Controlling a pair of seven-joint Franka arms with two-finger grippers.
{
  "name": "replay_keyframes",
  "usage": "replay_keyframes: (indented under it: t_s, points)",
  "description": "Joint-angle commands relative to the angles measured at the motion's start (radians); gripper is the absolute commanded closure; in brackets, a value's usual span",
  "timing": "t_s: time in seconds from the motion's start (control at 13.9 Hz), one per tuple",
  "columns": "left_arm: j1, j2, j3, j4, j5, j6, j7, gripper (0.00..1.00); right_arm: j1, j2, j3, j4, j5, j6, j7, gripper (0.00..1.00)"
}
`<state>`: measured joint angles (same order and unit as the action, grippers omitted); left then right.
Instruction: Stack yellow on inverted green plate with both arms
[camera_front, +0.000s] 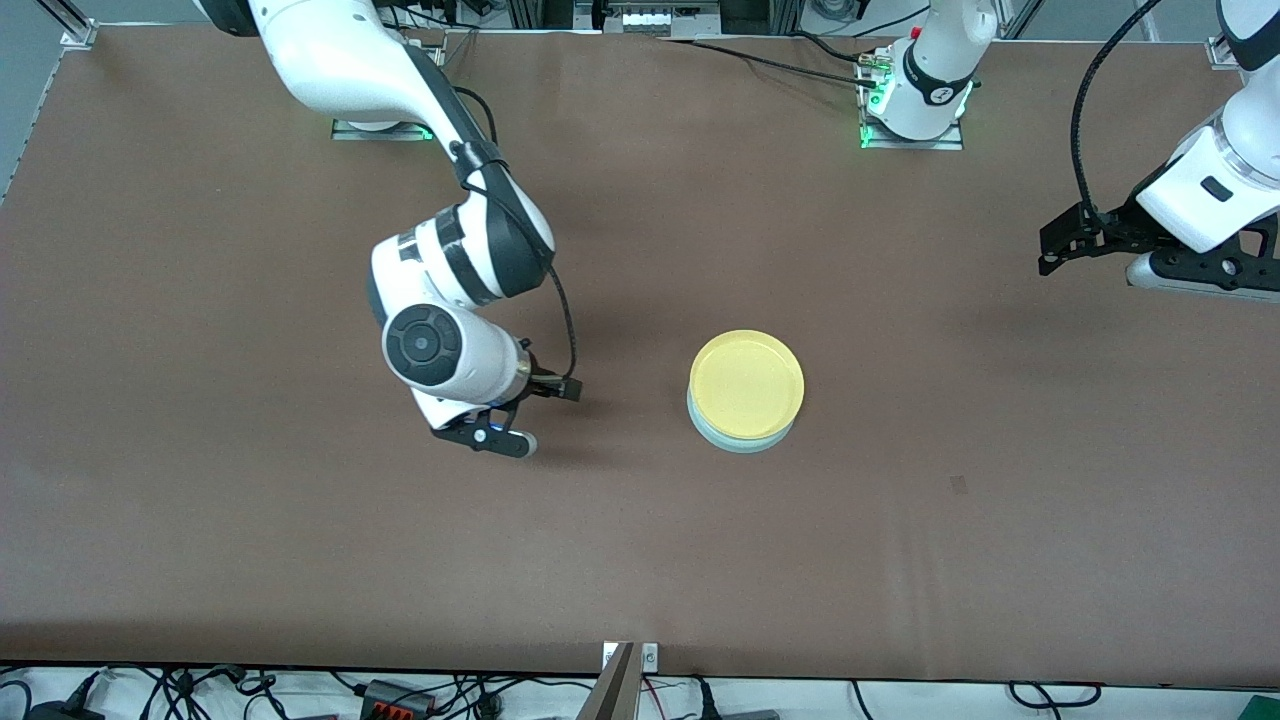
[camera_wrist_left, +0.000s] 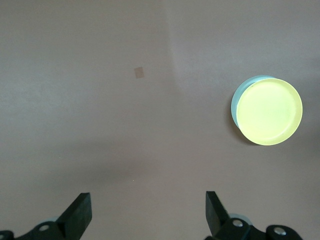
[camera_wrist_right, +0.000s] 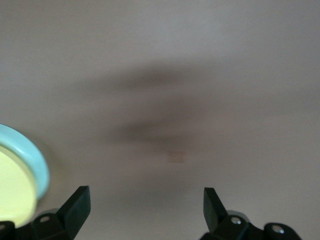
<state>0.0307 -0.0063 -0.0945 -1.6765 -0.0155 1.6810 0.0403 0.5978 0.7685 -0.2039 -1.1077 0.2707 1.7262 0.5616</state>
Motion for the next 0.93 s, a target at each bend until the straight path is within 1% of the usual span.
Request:
replay_keyframes:
  t_s: [0.0,0.14,0.22,0.43,0.5,0.65,0.79,0.86]
  points:
    - [0.002,-0.012,-0.005,0.001,0.017,-0.006,-0.002,0.0,-0.044,-0.072,-0.014,-0.021,-0.039,-0.072,-0.101,0.0]
    - [0.002,-0.012,-0.005,0.0,0.016,-0.009,-0.002,0.0,-0.081,-0.116,-0.052,-0.02,-0.048,-0.109,-0.137,0.0]
    - [0.006,-0.012,-0.005,0.0,0.016,-0.01,-0.002,0.0,-0.101,-0.133,-0.06,-0.02,-0.05,-0.111,-0.155,0.0]
    - [0.005,-0.012,-0.005,0.0,0.016,-0.009,-0.002,0.0,-0.144,-0.158,-0.066,-0.018,-0.105,-0.174,-0.175,0.0]
    - [0.002,-0.012,-0.005,0.0,0.017,-0.009,-0.002,0.0,-0.163,-0.187,-0.06,-0.02,-0.11,-0.162,-0.183,0.0]
    - [0.002,-0.012,-0.005,0.0,0.017,-0.009,-0.002,0.0,-0.228,-0.213,-0.045,-0.023,-0.11,-0.158,-0.204,0.0]
    - [0.0,-0.012,-0.007,0.0,0.017,-0.009,-0.002,0.0,-0.282,-0.264,-0.04,-0.03,-0.119,-0.158,-0.332,0.0]
    - [0.0,-0.012,-0.005,0.0,0.017,-0.009,-0.002,0.0,-0.305,-0.284,-0.038,-0.031,-0.145,-0.16,-0.388,0.0]
